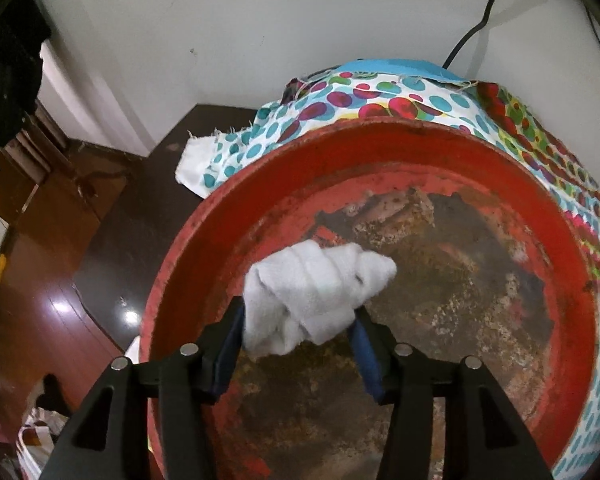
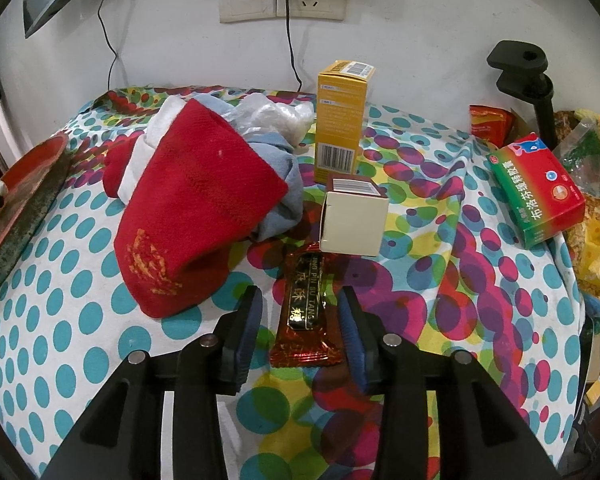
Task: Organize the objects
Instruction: 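Carry the white sock onto the red tray and open the left tool, then carry the held candy bar toward the red tray with the right tool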
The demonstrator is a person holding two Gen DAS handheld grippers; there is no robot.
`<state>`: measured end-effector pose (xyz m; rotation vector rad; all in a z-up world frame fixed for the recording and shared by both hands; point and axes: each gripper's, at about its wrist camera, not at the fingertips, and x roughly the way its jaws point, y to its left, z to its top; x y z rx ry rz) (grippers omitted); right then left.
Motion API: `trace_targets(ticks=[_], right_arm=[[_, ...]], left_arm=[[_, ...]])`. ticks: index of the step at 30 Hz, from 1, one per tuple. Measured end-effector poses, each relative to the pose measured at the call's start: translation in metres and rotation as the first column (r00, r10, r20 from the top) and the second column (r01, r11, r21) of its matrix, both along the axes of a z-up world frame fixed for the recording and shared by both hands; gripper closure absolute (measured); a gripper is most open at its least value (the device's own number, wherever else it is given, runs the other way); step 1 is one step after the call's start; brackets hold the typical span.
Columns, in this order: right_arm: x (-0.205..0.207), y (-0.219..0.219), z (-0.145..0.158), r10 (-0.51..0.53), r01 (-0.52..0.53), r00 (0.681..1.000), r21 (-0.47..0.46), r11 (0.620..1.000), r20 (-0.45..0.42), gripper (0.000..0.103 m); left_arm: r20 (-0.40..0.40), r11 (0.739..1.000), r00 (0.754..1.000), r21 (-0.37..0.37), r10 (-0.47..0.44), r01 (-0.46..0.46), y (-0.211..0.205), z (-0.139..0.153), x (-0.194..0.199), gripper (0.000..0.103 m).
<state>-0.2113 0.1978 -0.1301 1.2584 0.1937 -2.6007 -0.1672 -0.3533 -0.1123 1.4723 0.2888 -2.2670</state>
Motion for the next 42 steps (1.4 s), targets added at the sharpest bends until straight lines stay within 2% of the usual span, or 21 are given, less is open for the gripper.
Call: trace_targets(ticks=[3,5,10,14,18,22,27,30,31,38,42], right_arm=[[0.000,0.001,0.000,-0.002,0.002,1.000,-0.001,1.000,0.001,0.064],[0.000,0.002,0.000,-0.007,0.007,1.000,0.001,1.000,0.001,0.063],[0.000,0.001,0.000,-0.011,0.011,1.000,0.001,1.000,0.002,0.061],[-0.001,0.002,-0.001,-0.016,0.016,1.000,0.004,1.000,0.002,0.058],[-0.001,0.002,-0.001,-0.025,0.025,1.000,0.000,1.000,0.005,0.056],[-0.001,0.001,-0.001,-0.026,0.026,1.000,0.005,1.000,0.004,0.056],[-0.001,0.001,0.000,-0.026,0.026,1.000,0.003,1.000,0.004,0.056],[0.003,-0.002,0.001,-0.028,0.028,1.000,0.011,1.000,-0.003,0.073],[0.004,-0.003,0.001,-0.036,0.036,0.999,0.014,0.999,-0.003,0.083],[0.017,-0.011,0.003,-0.133,0.133,0.991,0.037,0.990,-0.004,0.083],[0.031,-0.015,0.009,-0.151,0.151,0.988,0.016,0.988,-0.003,0.084]], left_arm=[[-0.016,1.000,1.000,0.012,0.010,-0.010,-0.003,0.004,0.003,0.049],[-0.015,1.000,1.000,0.009,0.022,-0.021,-0.004,0.008,0.004,0.043],[-0.066,0.999,0.997,-0.013,0.037,-0.038,0.000,0.022,0.018,0.043],[-0.117,0.999,0.993,-0.044,0.004,-0.010,0.023,0.034,0.043,0.043],[-0.202,0.992,0.979,-0.124,-0.031,0.006,0.063,0.049,0.085,0.043],[-0.284,0.992,0.957,-0.127,-0.061,0.025,0.091,0.055,0.118,0.043],[-0.274,0.990,0.957,-0.129,-0.096,0.063,0.103,0.045,0.134,0.043],[-0.265,0.988,0.960,-0.140,-0.095,0.059,0.102,0.039,0.136,0.043],[-0.262,0.988,0.960,-0.138,-0.103,0.068,0.101,0.037,0.136,0.043],[-0.249,0.979,0.959,-0.181,-0.138,0.094,0.104,0.033,0.137,0.043],[-0.263,0.983,0.957,-0.164,-0.125,0.083,0.098,0.034,0.139,0.043]])
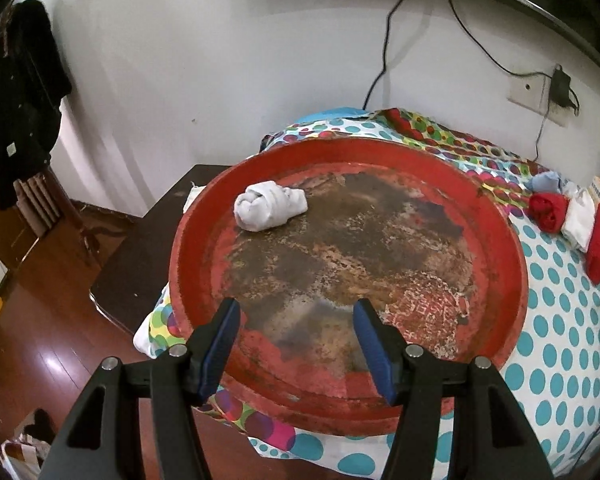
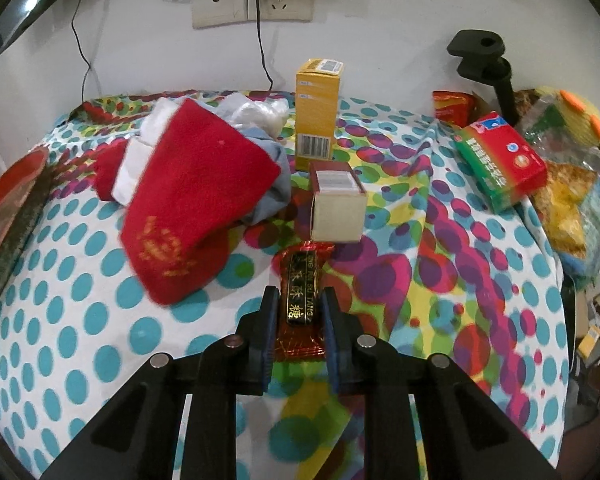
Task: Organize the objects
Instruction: 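Carry the held candy bar toward the red tray with the right tool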
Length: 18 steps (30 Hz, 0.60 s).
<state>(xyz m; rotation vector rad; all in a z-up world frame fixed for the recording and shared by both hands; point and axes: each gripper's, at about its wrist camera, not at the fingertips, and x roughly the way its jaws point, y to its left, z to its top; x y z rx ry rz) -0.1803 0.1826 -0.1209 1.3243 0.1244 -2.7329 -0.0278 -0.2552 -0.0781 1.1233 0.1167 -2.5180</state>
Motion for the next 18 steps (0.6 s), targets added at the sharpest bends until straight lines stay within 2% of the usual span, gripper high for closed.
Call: trace_targets(ticks=[4,12,18], right_arm=[[0.017,-0.012,0.006,0.011,-0.011,1.000,-0.015,1.000,0.005,0.085],[0.041,-0.044,0.019,0.063,-0.062,0.998,-0.071,0.996,0.013,0.085],[0.051,-0.071,0.027,0.116,-0.115,0.993,-0.075,0.991,0.008,0.085]], left_arm=[[-0.007,1.000,1.000,-0.008,0.016,-0.016,-0.005,0.002,0.001,0.043],[-0.015,0.999,0.999,0.029,0.038,-0.038,-0.012,0.002,0.004,0.043],[-0.017,0.997,0.999,0.055,0.046,-0.045,-0.017,0.002,0.005,0.043]])
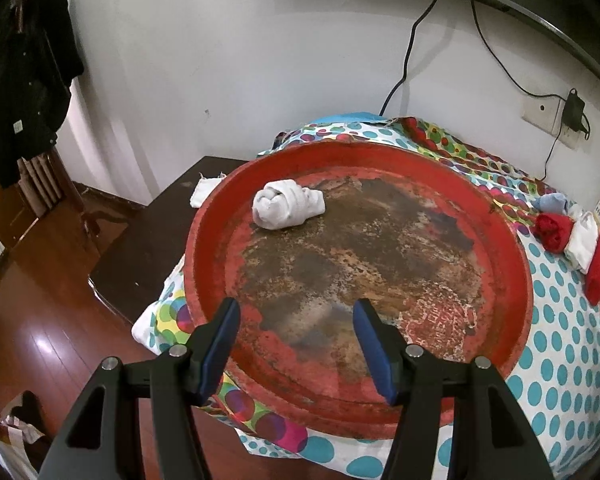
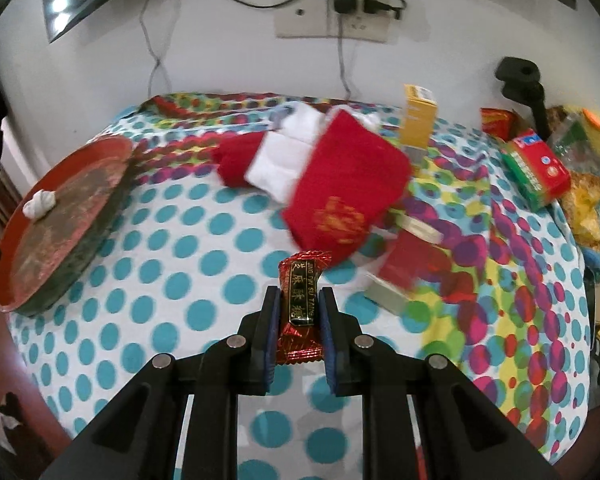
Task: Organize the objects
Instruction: 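Carry the held candy bar toward the red tray with the right tool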
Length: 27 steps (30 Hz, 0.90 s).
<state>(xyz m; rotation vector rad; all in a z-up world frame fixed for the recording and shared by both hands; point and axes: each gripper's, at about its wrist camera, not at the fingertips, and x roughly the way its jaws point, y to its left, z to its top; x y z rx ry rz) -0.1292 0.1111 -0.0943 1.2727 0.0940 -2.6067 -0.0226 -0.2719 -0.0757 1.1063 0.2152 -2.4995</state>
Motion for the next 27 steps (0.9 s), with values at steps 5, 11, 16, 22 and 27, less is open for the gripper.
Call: trace_targets(ticks=[5,11,16,22,27], right_arm=[[0.007,-0.002,-0.006,0.008,-0.008,1.000,0.008,1.000,0.016,0.085],[0.005,0.006,-0.022,-0.002,0.000,0.999,0.050,0.999,0.044,0.085],[-0.001,-0.001,-0.027,0.018,-0.022,0.999,0.076,0.997,0.051,0.081],[-0.003,-0.010,-0.031,0.018,-0.023,0.999,0.106,0.994,0.046,0.084],[0.004,-0.027,-0.023,0.046,-0.049,0.998,0.081,0.996,0.031,0.085]], left_arm=[[0.001,1.000,1.000,0.024,0.000,0.000,-0.002,-0.001,0.000,0.043],[0.009,0.999,1.000,0.045,-0.004,0.004,-0.001,-0.003,-0.002,0.043],[0.019,1.000,1.000,0.030,-0.010,0.009,0.000,-0.005,-0.004,0.043],[0.021,1.000,1.000,0.017,-0.007,0.007,0.000,-0.004,-0.003,0.043],[0.019,0.999,1.000,0.032,0.003,-0.004,-0.004,-0.004,-0.003,0.043]])
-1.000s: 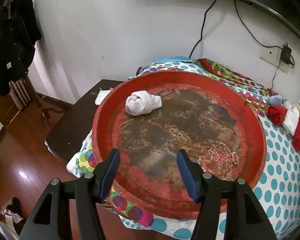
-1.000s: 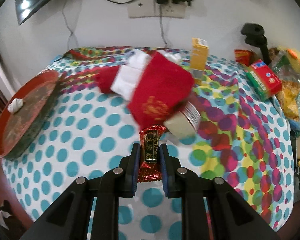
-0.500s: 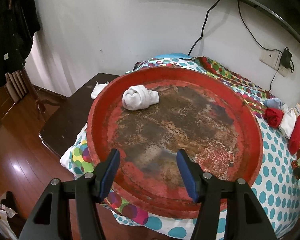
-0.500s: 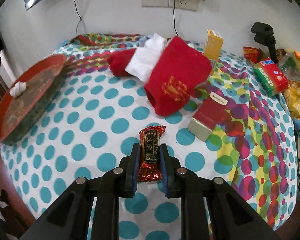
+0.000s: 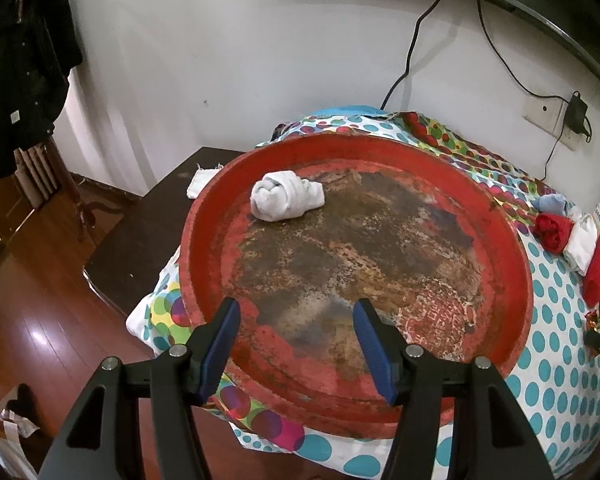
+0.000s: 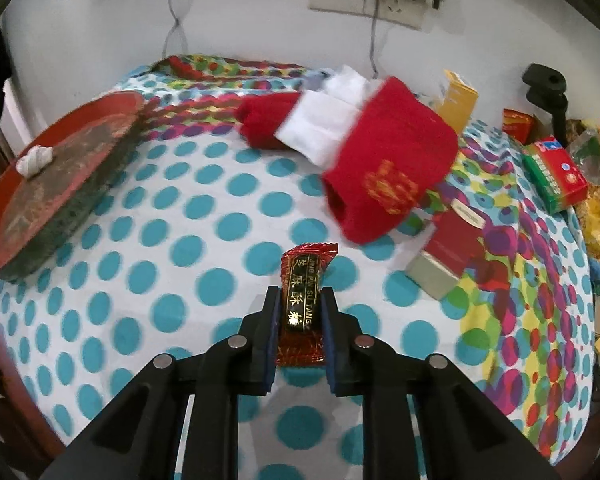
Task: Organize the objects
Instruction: 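Carry the held candy bar toward the red tray with the right tool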
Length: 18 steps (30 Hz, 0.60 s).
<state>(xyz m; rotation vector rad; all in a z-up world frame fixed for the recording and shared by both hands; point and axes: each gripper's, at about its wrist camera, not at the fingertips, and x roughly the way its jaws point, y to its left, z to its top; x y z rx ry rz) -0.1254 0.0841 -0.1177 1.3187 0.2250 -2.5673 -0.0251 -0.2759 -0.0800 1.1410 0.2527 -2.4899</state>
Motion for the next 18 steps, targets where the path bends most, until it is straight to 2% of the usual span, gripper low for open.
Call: trace_targets(ticks=[7,13,18], right_arm=[[0.006,-0.052,0.026,0.101,-0.102,0.994,-0.028,0.994,-0.043,0.085],[0.008,-0.113,0.048,0.202,-0.206,0.976,-0.032,0.978,-0.084,0.085],[0.006,-0.163,0.054,0.276,-0.280,0.958,-0.049,0.959,-0.080,0.085]], left_arm=[[0.001,1.000,1.000,0.007,0.005,-0.005,-0.003,-0.001,0.000,0.043],[-0.003,1.000,1.000,0.015,0.022,-0.022,-0.008,0.001,0.002,0.043],[-0.014,0.998,0.998,0.039,0.055,-0.055,-0.018,0.002,0.005,0.043]])
